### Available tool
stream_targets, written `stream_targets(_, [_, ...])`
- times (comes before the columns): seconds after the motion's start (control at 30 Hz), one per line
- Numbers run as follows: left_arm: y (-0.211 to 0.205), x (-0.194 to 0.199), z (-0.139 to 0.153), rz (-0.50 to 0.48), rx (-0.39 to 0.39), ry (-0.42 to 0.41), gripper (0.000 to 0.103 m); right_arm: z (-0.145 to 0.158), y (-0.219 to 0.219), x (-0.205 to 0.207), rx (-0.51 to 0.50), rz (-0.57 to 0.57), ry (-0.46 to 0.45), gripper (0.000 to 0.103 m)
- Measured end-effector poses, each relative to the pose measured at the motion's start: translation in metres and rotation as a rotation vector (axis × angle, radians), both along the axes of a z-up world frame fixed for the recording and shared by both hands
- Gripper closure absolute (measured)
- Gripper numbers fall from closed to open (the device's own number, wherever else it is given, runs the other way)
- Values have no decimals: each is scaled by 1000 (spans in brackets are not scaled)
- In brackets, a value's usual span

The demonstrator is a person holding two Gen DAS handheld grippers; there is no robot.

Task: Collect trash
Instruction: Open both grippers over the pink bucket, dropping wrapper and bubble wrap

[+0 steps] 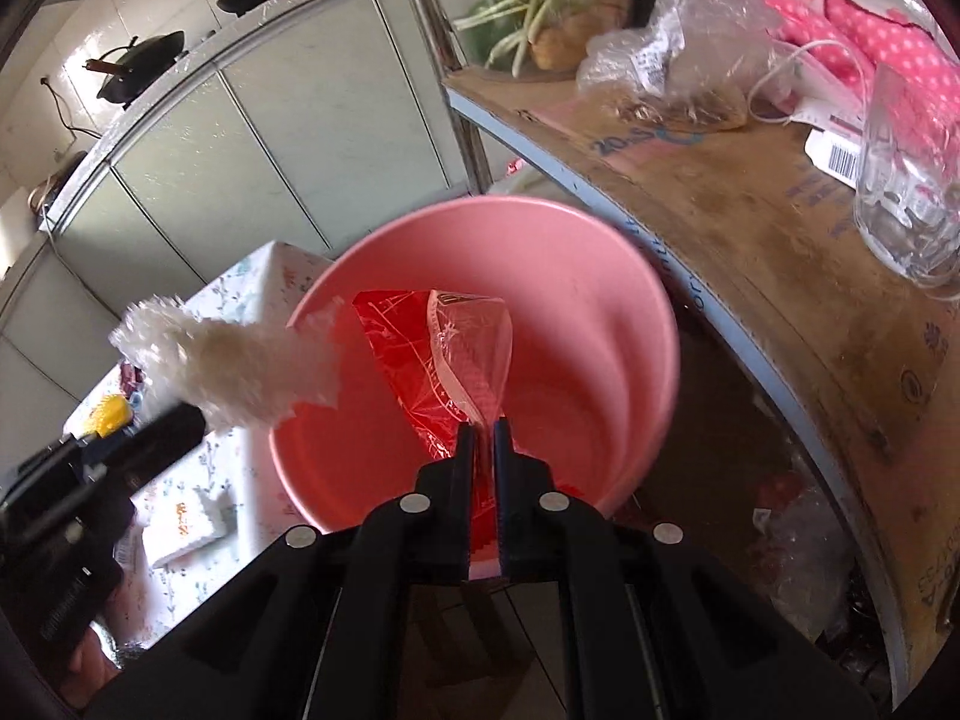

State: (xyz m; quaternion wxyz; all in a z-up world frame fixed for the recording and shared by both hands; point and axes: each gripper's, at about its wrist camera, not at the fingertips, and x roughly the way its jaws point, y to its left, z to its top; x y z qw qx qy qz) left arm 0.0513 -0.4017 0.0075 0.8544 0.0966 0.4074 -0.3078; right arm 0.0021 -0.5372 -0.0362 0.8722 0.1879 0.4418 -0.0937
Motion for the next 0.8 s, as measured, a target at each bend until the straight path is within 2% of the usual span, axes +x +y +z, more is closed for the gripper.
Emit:
stream_targets(0.17, [-11,2,-15,12,36,25,92,-3,0,1,1,-7,-6,96])
stream_targets(0.37, [-13,0,-17,25,47,19,90,-5,2,7,-25,-7,5,96])
stream_targets(0.5, [-14,2,-16,32,47,27,75,-5,2,7,-20,-8,4,94])
stream_targets(0.53, [-14,2,-16,33,45,29,67,-5,1,7,-19,-8,4,91])
stream_targets(0.57, [-13,2,-15,36,42,30,64,-5,1,6,-20,-6,3,87])
stream_targets(0.73, [-11,0,-8,32,19,24,55,-2,3,4,-25,-1,-7,75])
stream_targets(0.8, [-9,-1,-5,32,11,24,53,0,3,3,-26,0,-13,74])
